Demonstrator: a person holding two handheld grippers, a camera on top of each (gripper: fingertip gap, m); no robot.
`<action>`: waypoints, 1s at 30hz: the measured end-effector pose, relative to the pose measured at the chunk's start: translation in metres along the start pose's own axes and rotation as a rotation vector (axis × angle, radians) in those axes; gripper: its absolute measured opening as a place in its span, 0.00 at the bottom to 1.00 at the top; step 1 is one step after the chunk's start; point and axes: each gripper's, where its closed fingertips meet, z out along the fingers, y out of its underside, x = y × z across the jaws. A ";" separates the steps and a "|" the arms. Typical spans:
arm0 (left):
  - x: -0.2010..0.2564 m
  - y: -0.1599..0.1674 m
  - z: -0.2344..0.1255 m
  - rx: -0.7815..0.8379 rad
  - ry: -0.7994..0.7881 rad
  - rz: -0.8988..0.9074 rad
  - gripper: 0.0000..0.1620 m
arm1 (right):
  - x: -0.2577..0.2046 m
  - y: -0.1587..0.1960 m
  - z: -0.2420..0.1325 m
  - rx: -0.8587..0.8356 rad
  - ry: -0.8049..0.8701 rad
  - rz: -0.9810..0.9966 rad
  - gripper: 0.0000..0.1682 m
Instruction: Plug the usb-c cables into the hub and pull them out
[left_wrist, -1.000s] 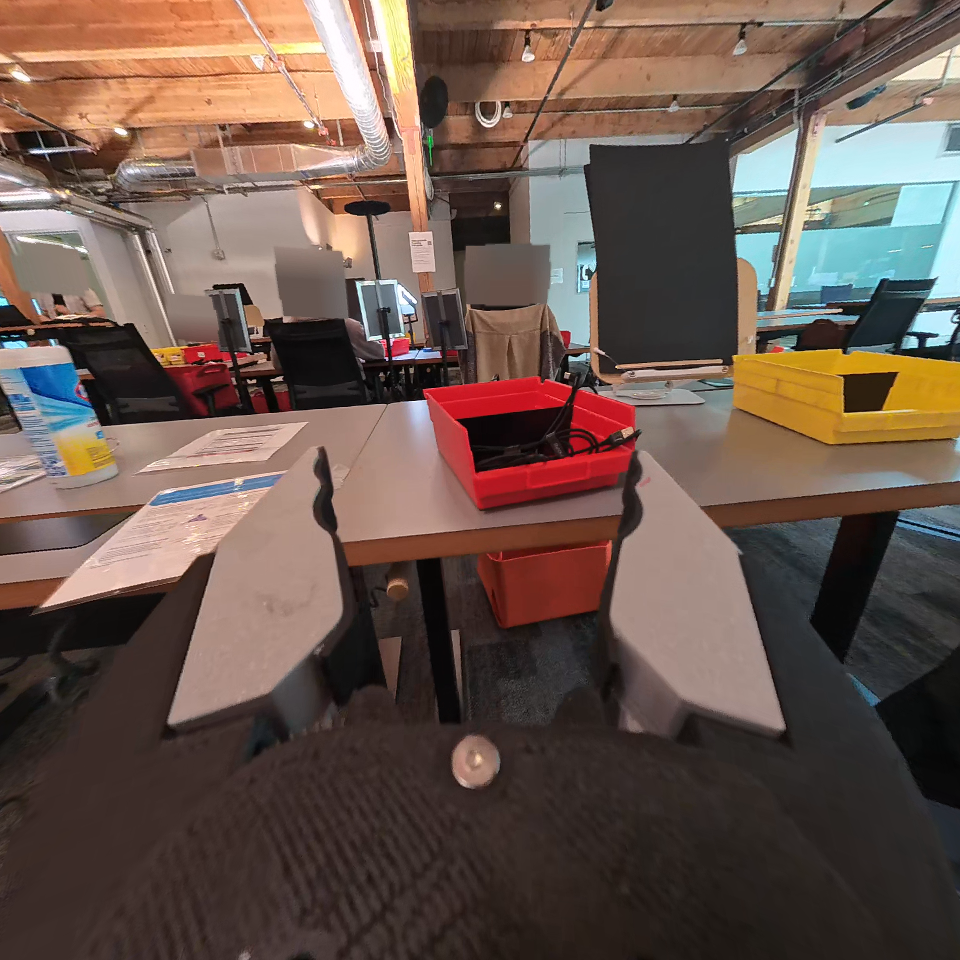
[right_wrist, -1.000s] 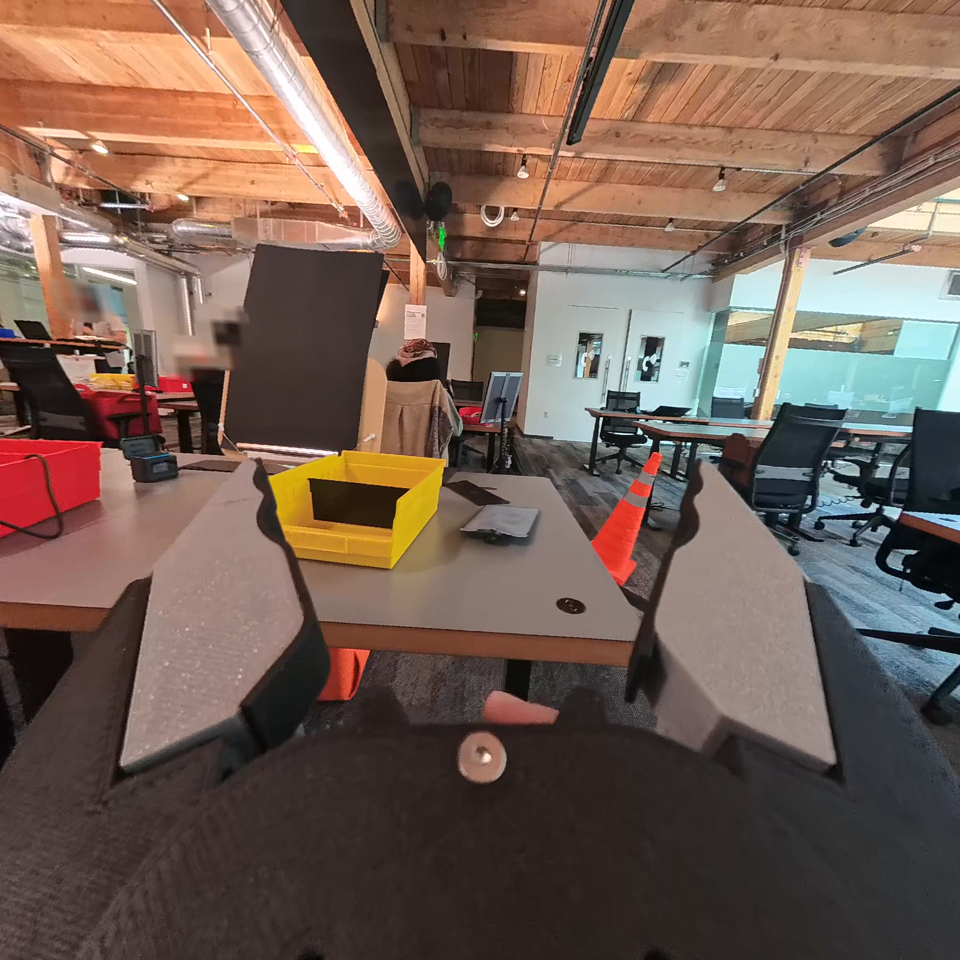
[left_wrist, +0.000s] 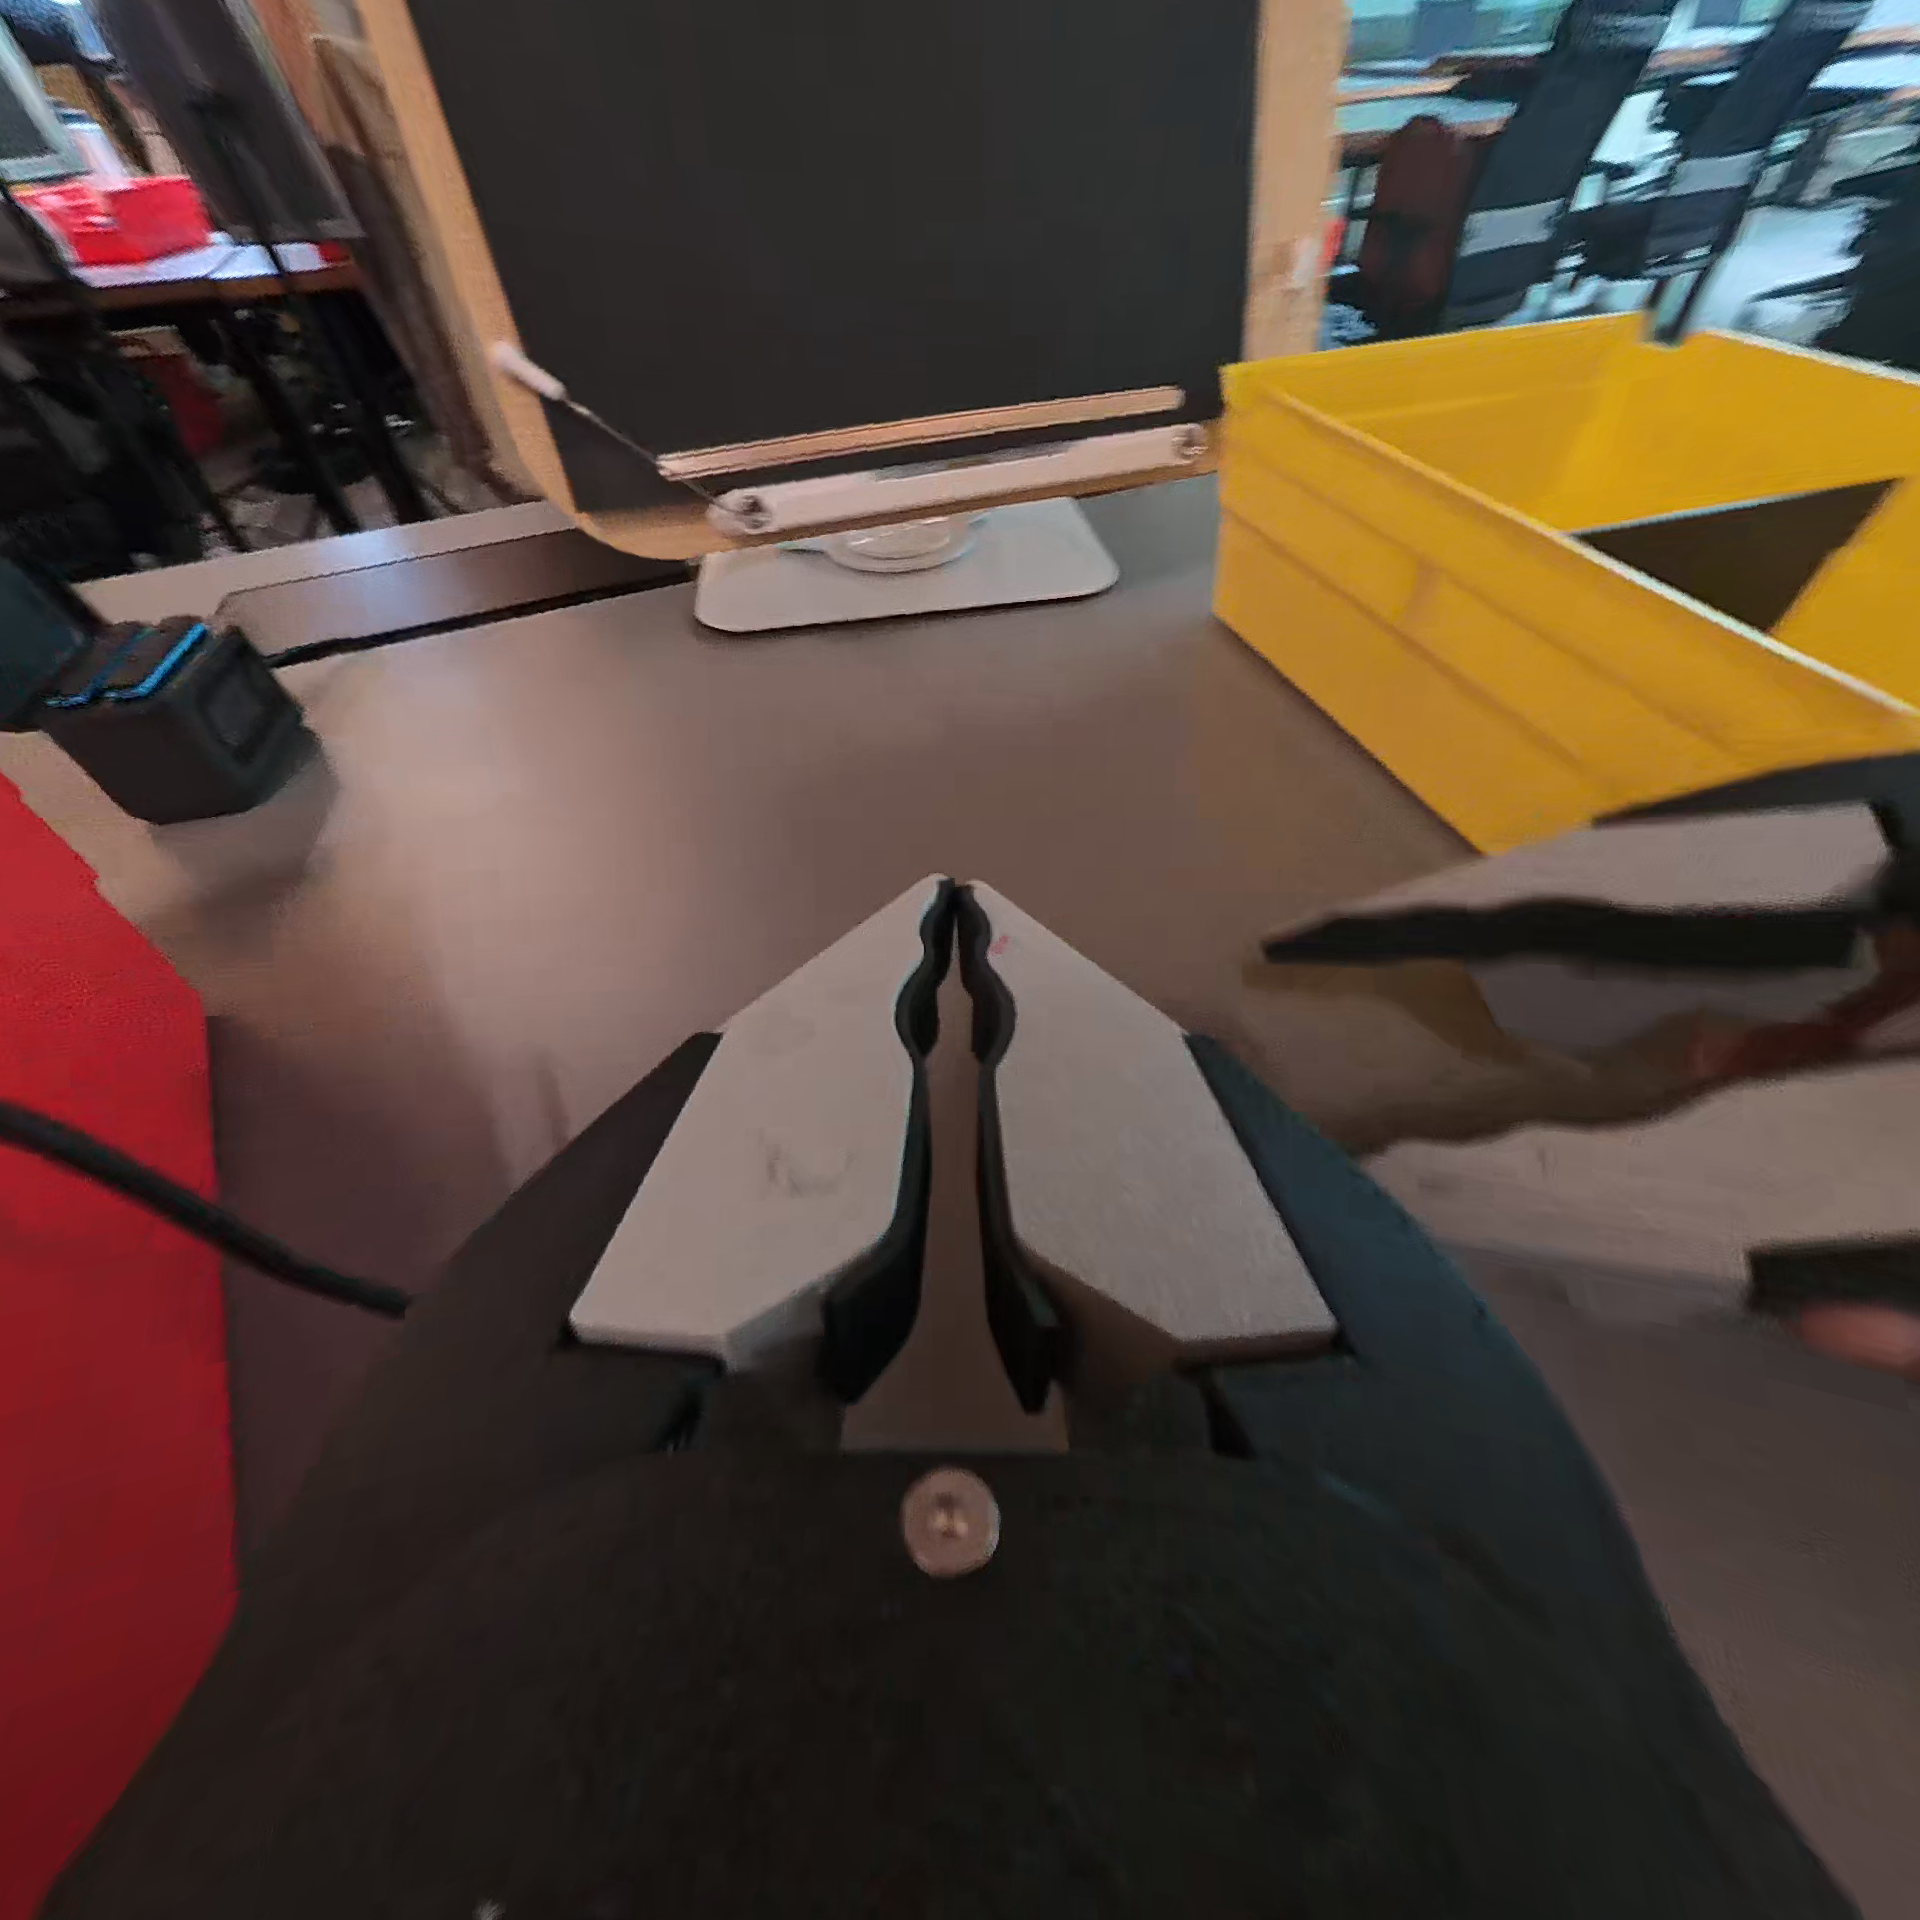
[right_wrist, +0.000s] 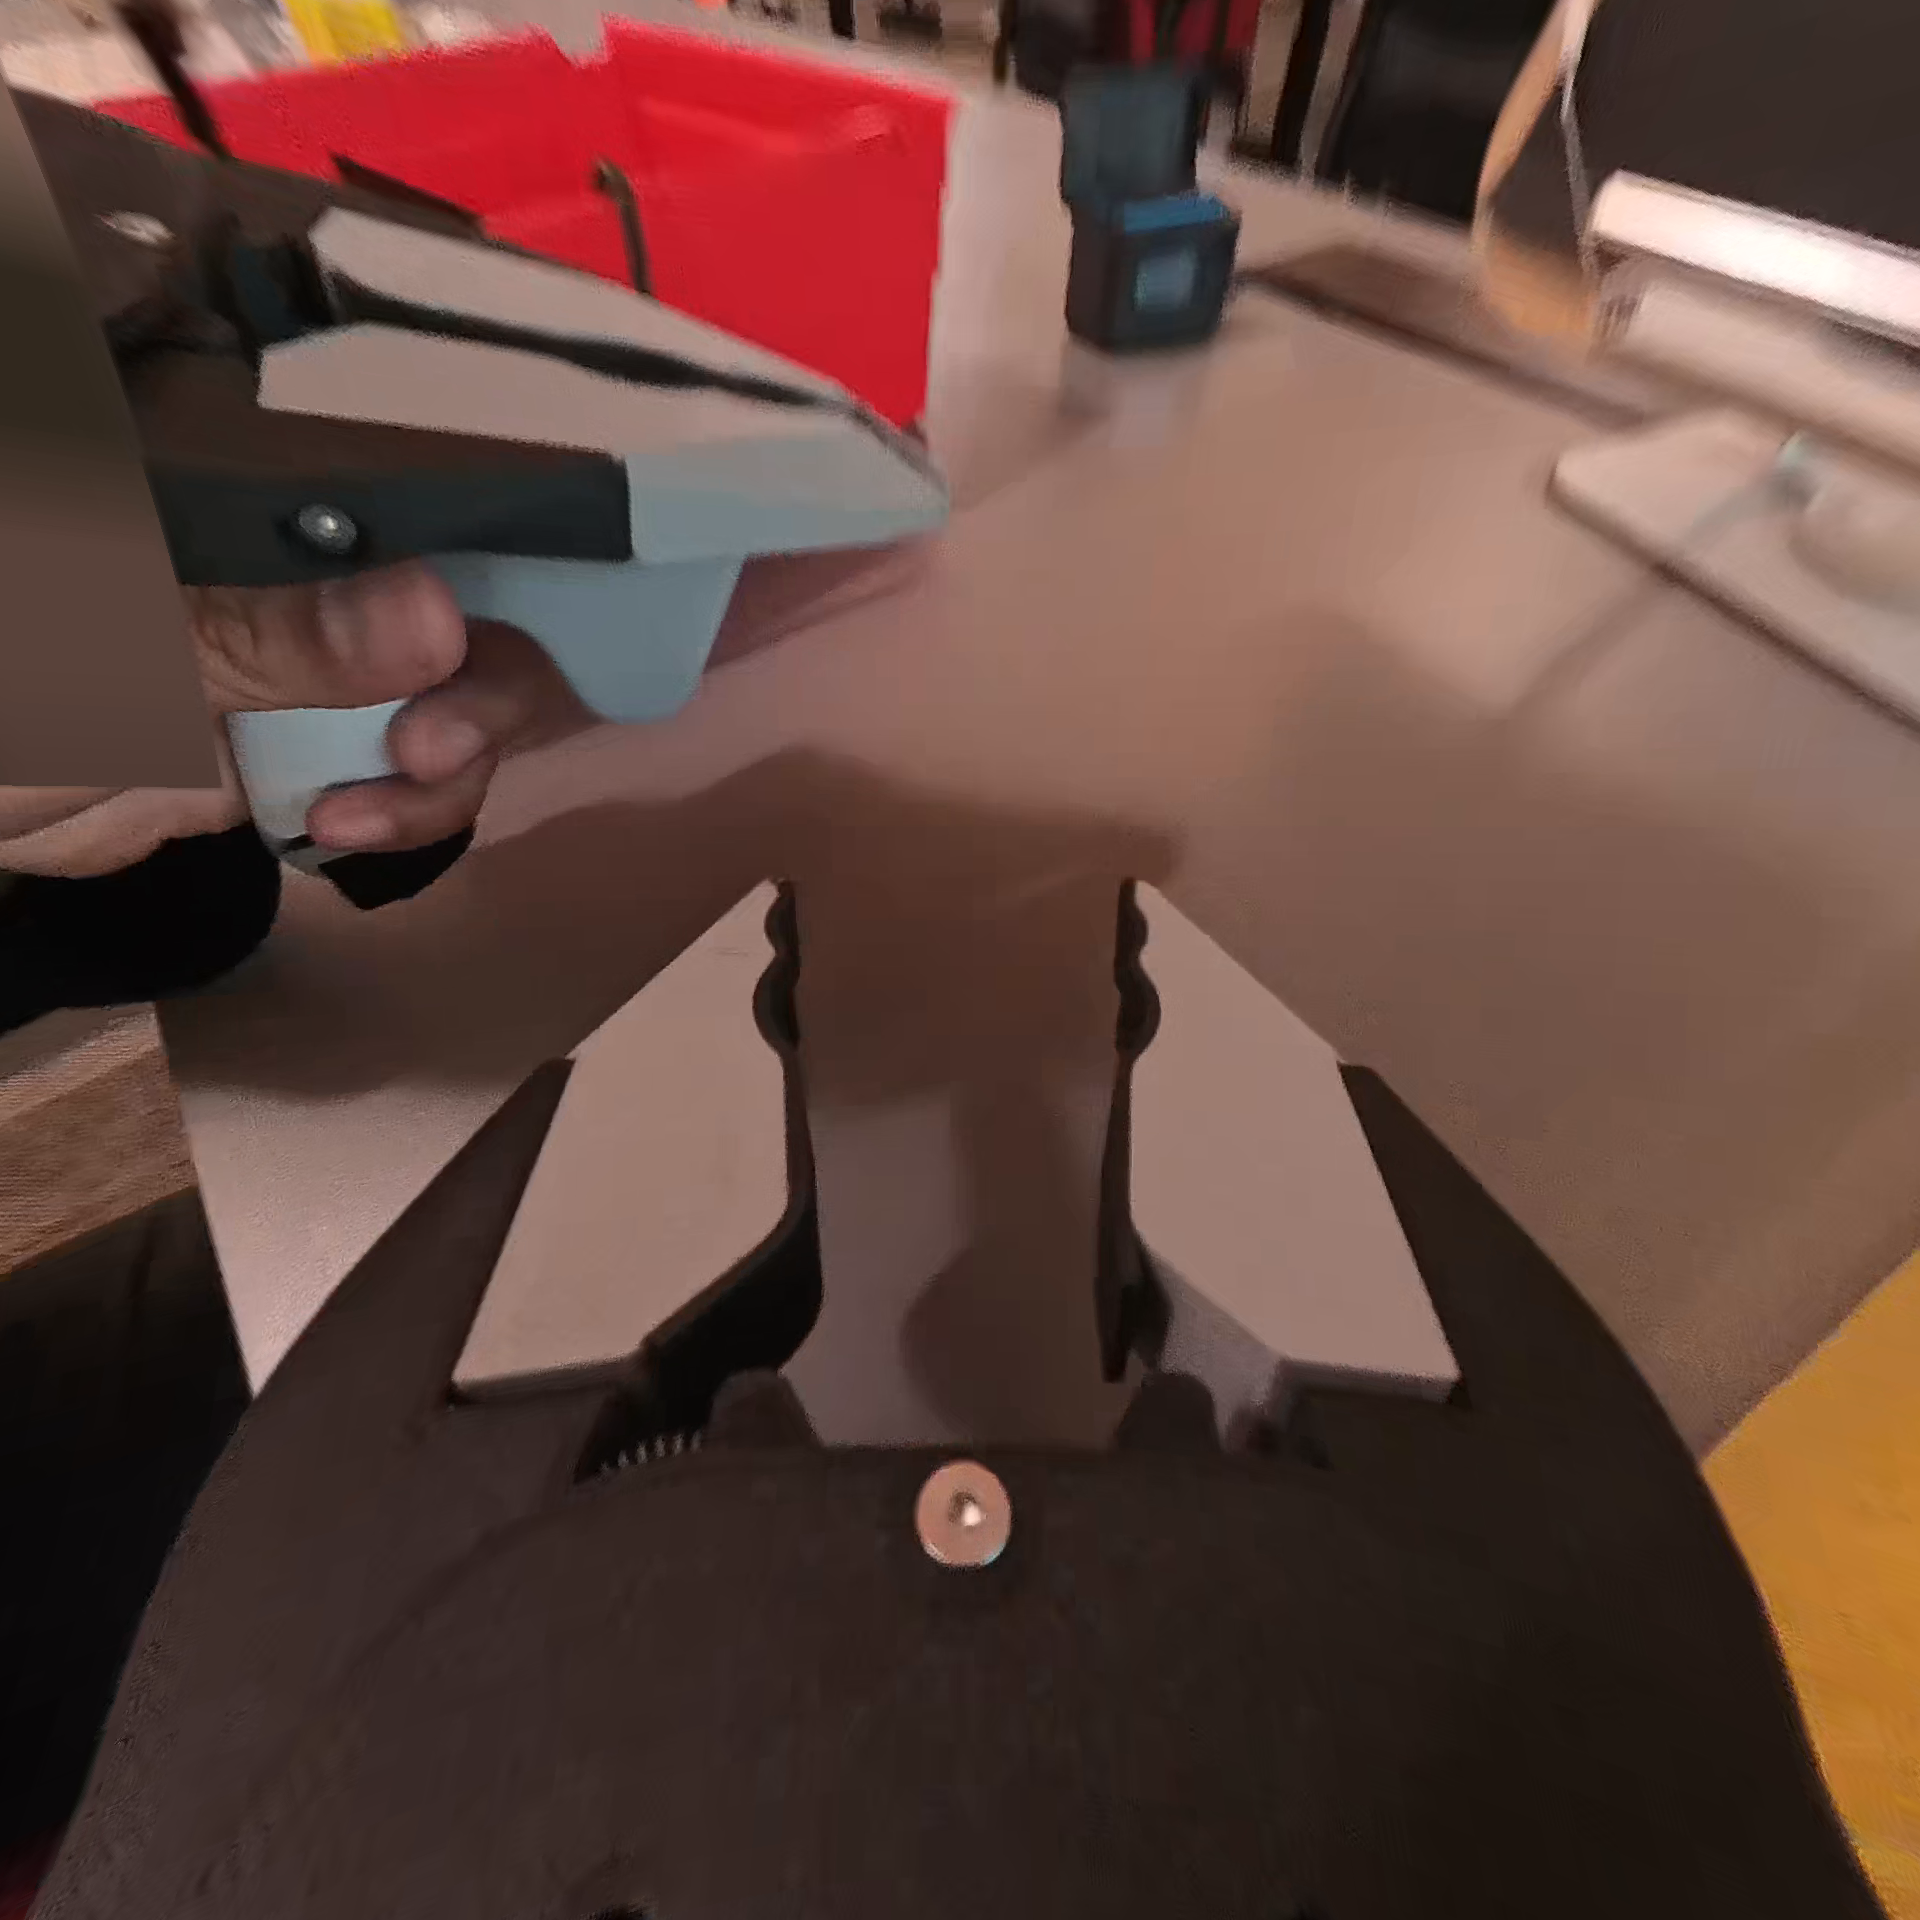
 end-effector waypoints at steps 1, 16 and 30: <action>-0.005 0.000 0.010 -0.006 -0.028 0.003 0.00 | 0.005 0.004 0.006 -0.040 -0.003 0.041 0.37; -0.054 0.000 0.061 0.027 -0.196 0.102 0.17 | 0.041 0.030 0.046 -0.298 0.177 0.022 0.58; -0.064 -0.007 0.047 0.093 -0.265 0.069 0.11 | 0.043 0.042 0.049 -0.373 0.204 0.113 0.74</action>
